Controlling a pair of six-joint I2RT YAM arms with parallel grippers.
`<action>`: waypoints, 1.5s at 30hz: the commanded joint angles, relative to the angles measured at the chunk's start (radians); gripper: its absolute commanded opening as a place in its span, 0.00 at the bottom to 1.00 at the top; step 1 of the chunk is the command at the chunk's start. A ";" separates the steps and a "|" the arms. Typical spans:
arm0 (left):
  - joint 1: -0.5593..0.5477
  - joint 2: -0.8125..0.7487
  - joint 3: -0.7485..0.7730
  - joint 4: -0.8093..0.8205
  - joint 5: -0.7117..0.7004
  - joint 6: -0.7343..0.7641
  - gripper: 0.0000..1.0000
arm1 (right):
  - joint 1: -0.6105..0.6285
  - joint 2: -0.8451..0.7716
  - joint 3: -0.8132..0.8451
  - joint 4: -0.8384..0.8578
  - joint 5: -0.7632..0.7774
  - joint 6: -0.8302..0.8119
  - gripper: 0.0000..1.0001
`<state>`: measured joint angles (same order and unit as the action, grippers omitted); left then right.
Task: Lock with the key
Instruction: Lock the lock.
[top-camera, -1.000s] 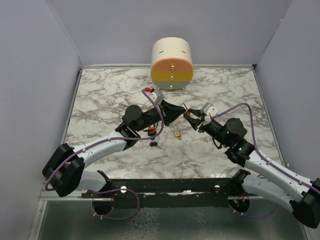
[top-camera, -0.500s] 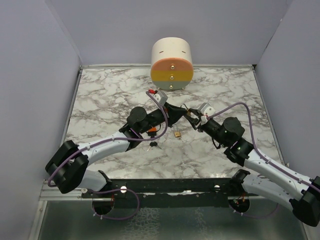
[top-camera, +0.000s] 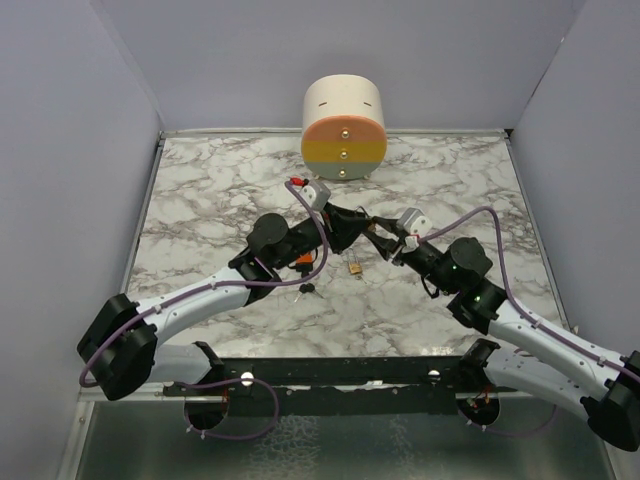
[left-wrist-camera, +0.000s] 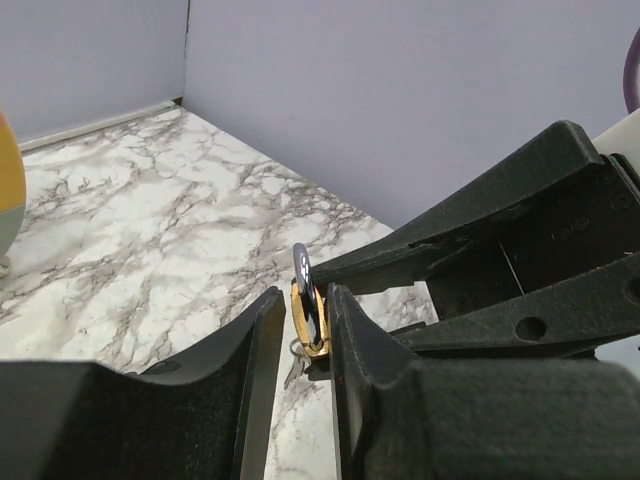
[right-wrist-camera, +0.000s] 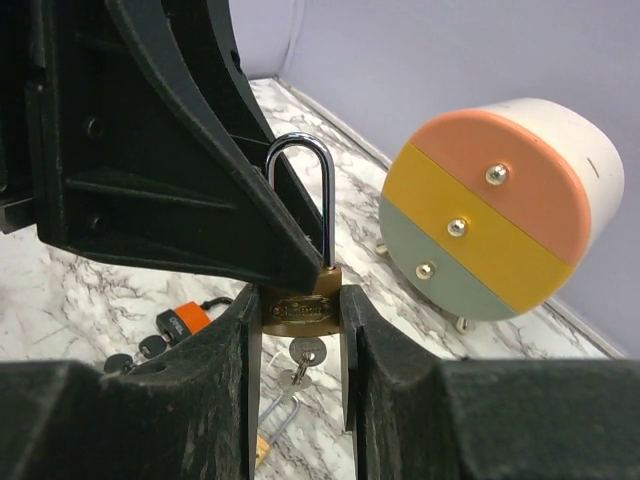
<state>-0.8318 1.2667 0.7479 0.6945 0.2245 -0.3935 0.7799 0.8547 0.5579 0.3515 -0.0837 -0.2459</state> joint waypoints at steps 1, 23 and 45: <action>-0.015 -0.004 0.008 -0.128 0.001 0.001 0.33 | 0.029 -0.034 0.024 0.221 -0.075 0.018 0.01; -0.015 -0.336 -0.120 -0.008 -0.101 0.110 0.47 | 0.031 0.044 -0.005 0.193 0.011 0.040 0.01; -0.015 -0.194 -0.045 0.020 -0.091 0.130 0.48 | 0.044 0.070 -0.009 0.186 0.014 0.037 0.01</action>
<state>-0.8402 1.0840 0.6788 0.6697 0.1406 -0.2764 0.8169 0.9138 0.5541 0.5007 -0.0902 -0.2134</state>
